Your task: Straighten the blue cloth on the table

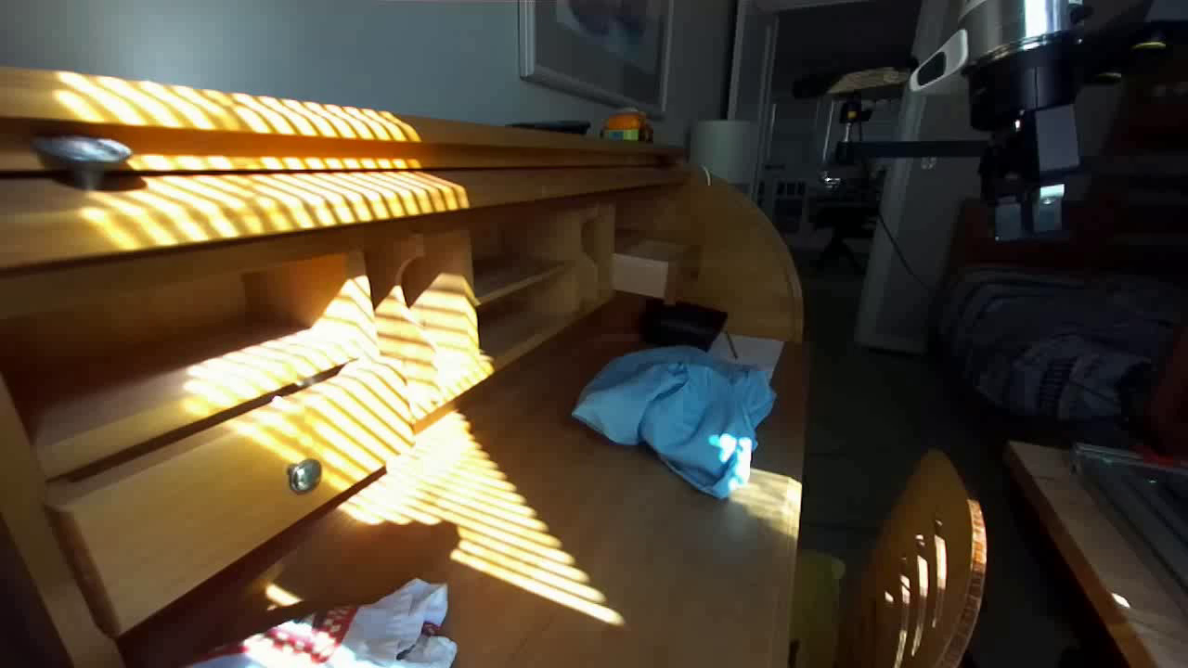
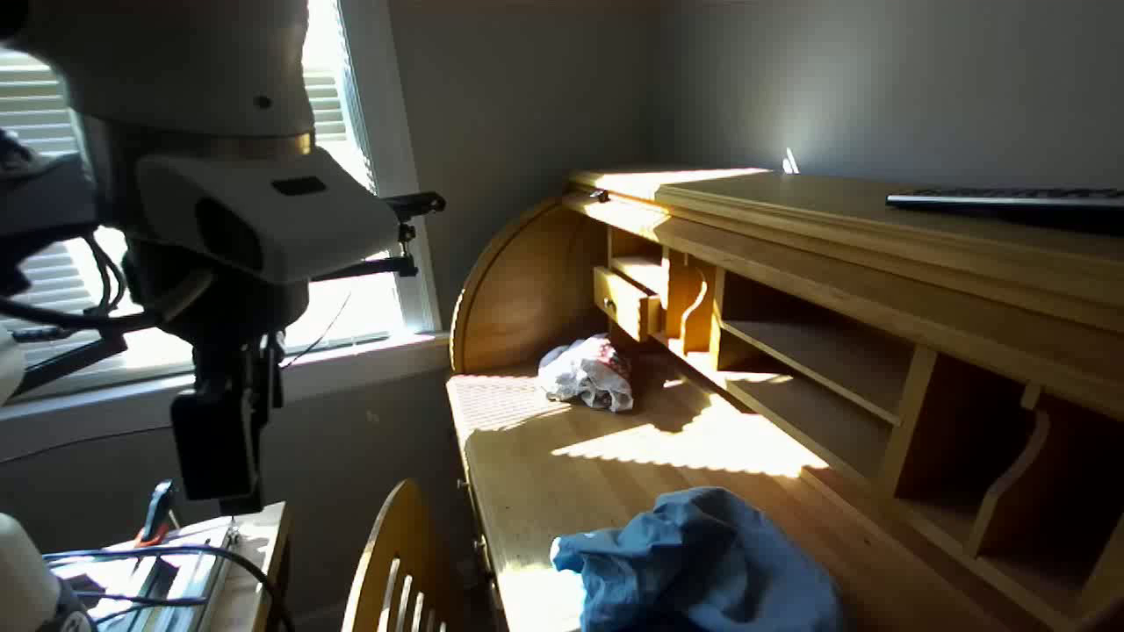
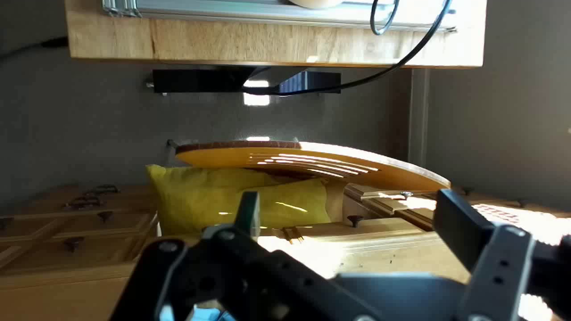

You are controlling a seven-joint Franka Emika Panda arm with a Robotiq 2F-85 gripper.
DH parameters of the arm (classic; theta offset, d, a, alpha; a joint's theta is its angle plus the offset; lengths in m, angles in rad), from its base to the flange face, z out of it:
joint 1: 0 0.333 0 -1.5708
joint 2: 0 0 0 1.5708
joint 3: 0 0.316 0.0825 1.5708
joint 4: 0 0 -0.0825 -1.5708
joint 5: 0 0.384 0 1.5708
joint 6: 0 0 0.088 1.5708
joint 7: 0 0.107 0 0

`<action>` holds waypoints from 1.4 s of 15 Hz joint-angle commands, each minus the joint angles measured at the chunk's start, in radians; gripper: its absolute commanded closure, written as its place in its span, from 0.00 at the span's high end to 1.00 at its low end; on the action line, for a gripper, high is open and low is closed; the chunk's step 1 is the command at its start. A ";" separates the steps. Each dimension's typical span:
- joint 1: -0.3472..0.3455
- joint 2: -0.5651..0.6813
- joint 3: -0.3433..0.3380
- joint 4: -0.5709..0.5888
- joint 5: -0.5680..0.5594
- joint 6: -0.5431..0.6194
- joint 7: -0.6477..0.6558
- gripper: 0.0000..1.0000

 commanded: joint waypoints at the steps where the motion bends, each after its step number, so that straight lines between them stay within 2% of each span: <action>1: -0.013 0.003 0.011 0.002 0.006 -0.003 -0.007 1.00; 6: -0.013 0.003 0.011 0.002 0.006 -0.003 -0.007 1.00; 7: -0.017 0.018 0.027 -0.013 -0.019 0.059 0.011 1.00; 8: -0.014 0.038 0.032 -0.016 -0.016 0.095 0.024 1.00; 10: -0.013 0.103 0.049 -0.030 0.003 0.237 0.081 1.00; 14: -0.010 0.313 0.095 -0.027 0.057 0.523 0.258 1.00; 21: 0.003 0.610 0.127 0.063 0.226 0.816 0.435 1.00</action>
